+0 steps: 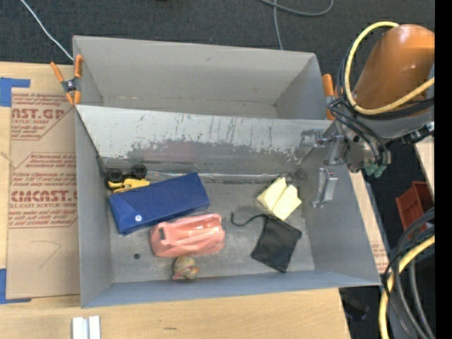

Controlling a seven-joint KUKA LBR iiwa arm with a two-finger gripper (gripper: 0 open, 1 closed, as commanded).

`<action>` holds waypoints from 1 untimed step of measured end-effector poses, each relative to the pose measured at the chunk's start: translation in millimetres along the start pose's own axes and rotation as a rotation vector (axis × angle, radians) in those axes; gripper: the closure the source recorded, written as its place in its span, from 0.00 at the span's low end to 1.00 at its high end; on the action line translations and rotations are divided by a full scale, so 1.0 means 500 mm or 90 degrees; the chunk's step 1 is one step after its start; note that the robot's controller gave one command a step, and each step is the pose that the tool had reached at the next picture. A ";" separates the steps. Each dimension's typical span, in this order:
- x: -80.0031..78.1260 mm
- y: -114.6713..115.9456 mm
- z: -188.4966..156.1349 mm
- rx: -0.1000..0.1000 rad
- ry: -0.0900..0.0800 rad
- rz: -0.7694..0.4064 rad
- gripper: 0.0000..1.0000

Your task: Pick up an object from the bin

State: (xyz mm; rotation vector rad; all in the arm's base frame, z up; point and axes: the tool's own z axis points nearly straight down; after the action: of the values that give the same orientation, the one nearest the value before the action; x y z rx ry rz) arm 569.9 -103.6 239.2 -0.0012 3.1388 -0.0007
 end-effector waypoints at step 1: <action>0.000 0.000 0.000 0.000 0.000 0.000 0.00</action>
Offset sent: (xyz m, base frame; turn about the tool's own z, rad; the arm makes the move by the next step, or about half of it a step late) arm -0.0006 -0.0275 -0.1186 0.2423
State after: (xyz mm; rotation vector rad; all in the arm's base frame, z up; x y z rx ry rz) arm 569.9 -103.6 239.2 -0.0011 3.1388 -0.0007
